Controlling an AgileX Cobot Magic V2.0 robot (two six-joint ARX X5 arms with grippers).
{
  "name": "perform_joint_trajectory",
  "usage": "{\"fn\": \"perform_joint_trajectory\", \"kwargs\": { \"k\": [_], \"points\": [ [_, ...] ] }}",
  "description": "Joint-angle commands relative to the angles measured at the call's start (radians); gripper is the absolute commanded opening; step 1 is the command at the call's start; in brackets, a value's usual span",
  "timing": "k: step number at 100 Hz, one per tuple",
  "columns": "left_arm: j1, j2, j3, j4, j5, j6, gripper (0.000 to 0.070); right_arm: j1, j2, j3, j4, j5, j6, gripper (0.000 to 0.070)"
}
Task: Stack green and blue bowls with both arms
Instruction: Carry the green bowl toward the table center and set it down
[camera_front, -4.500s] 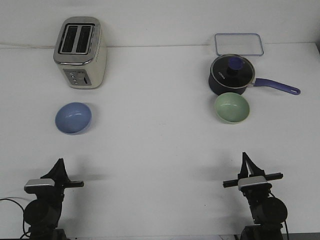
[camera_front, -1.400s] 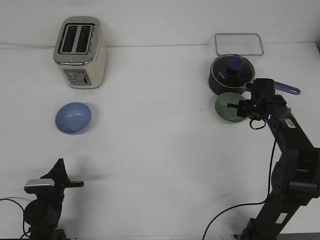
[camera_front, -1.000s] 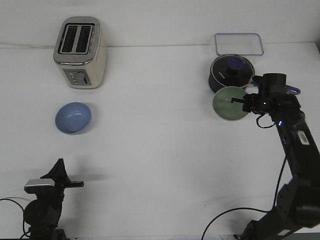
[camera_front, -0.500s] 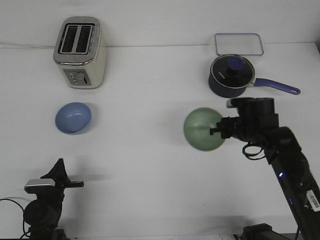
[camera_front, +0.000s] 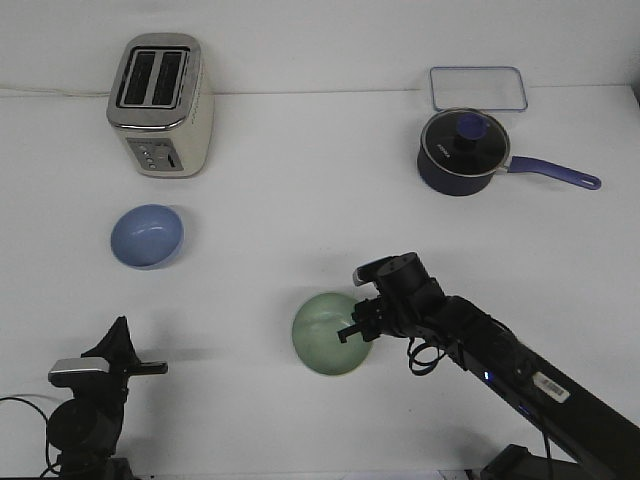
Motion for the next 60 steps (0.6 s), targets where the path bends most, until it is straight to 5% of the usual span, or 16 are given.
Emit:
{"fn": "perform_joint_trajectory", "kwargs": {
  "k": [1, 22, 27, 33, 37, 60],
  "points": [
    [0.002, -0.003, -0.002, 0.013, -0.002, -0.076, 0.0015, 0.011, 0.045, 0.009, 0.019, 0.0, 0.019, 0.0],
    [0.002, -0.003, 0.0, 0.045, -0.002, -0.225, 0.001, 0.012, 0.114, 0.009, 0.025, 0.027, 0.0, 0.0007],
    [0.002, -0.003, 0.003, 0.05, -0.002, -0.254, 0.001, 0.012, 0.113, 0.009, 0.026, 0.026, -0.007, 0.0092],
    [0.002, -0.003, 0.01, 0.053, -0.002, -0.286, 0.001, 0.012, 0.113, 0.012, 0.024, 0.026, -0.007, 0.0283],
    [0.002, -0.003, 0.019, 0.051, -0.002, -0.305, 0.001, 0.01, 0.109, 0.016, 0.018, 0.026, -0.009, 0.0334],
    [0.002, 0.052, 0.165, -0.002, 0.02, -0.333, 0.0012, -0.053, -0.04, 0.078, -0.008, 0.024, -0.1, 0.0338]
  ]
}}
